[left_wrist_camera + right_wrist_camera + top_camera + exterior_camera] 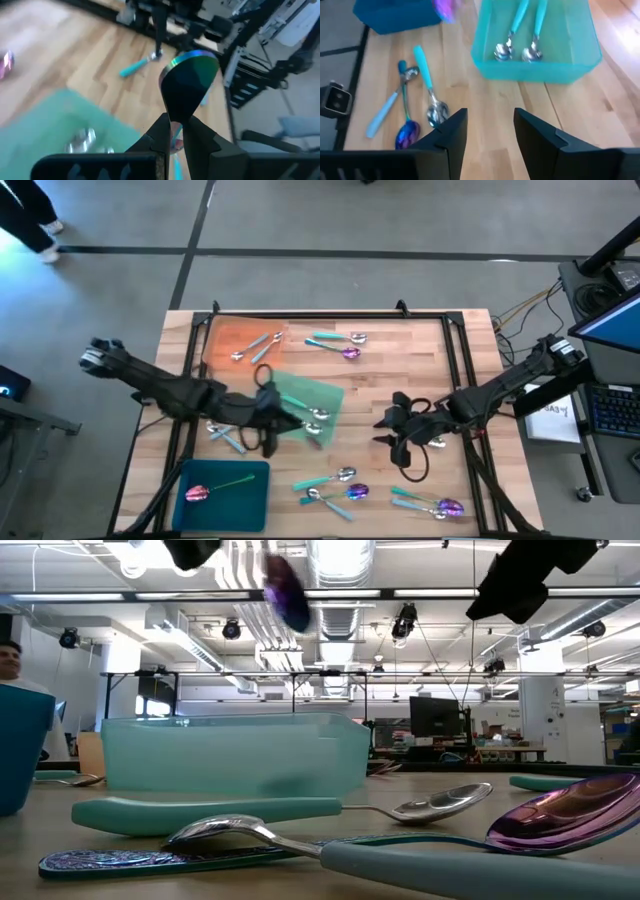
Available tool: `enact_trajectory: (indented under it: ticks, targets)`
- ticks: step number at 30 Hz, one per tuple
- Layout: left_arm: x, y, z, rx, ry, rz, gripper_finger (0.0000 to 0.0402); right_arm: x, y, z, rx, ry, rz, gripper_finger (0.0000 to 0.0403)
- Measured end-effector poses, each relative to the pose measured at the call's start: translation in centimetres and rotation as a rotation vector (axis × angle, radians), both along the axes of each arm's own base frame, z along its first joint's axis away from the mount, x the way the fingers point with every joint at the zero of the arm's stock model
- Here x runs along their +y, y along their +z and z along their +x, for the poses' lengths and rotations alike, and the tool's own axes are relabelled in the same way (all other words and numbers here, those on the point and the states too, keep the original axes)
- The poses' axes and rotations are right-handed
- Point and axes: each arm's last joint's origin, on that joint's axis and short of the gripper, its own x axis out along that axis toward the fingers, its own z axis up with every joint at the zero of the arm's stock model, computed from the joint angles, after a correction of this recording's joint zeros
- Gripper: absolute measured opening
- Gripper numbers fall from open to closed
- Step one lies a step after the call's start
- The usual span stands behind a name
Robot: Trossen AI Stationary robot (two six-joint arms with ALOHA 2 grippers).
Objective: Sort silverware by color (type)
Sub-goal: Put the iridescent spoon into the blue bin
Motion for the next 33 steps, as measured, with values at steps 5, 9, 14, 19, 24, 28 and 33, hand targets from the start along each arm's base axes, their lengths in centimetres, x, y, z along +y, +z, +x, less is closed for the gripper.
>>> enact_trajectory:
  ticks: [5,9,14,19,24,28,33]
  targets:
    - [-0.7,1.6,-4.8,0.186,0.056,-0.193,0.0016,-0.2,-0.4,-0.3,0.052,-0.014,-0.011,0.0146]
    - [-1.7,2.4,-7.8,0.356,0.105,-0.310,0.0015,-0.2,-0.4,-0.3,0.035,-0.042,-0.022,0.0145]
    - [-3.5,1.8,-9.9,0.595,0.163,-0.427,0.0015,-0.4,-0.4,-0.2,0.023,-0.090,-0.035,0.0140]
    - [-5.9,0.0,-10.2,0.818,0.114,-0.465,0.0015,-0.3,-0.6,-0.2,0.030,-0.095,-0.033,0.0135]
    - [-7.3,-2.5,-9.6,1.036,0.128,-0.398,0.0021,-0.3,-0.6,-0.2,0.031,-0.101,-0.026,0.0135]
    - [-8.3,-4.2,-9.0,1.168,0.116,-0.343,0.0069,-0.3,-0.6,-0.2,0.031,-0.108,-0.015,0.0132]
    - [-9.3,-6.1,-8.1,1.232,0.071,-0.263,0.0113,-0.3,-0.6,-0.2,0.042,-0.118,0.015,0.0134]
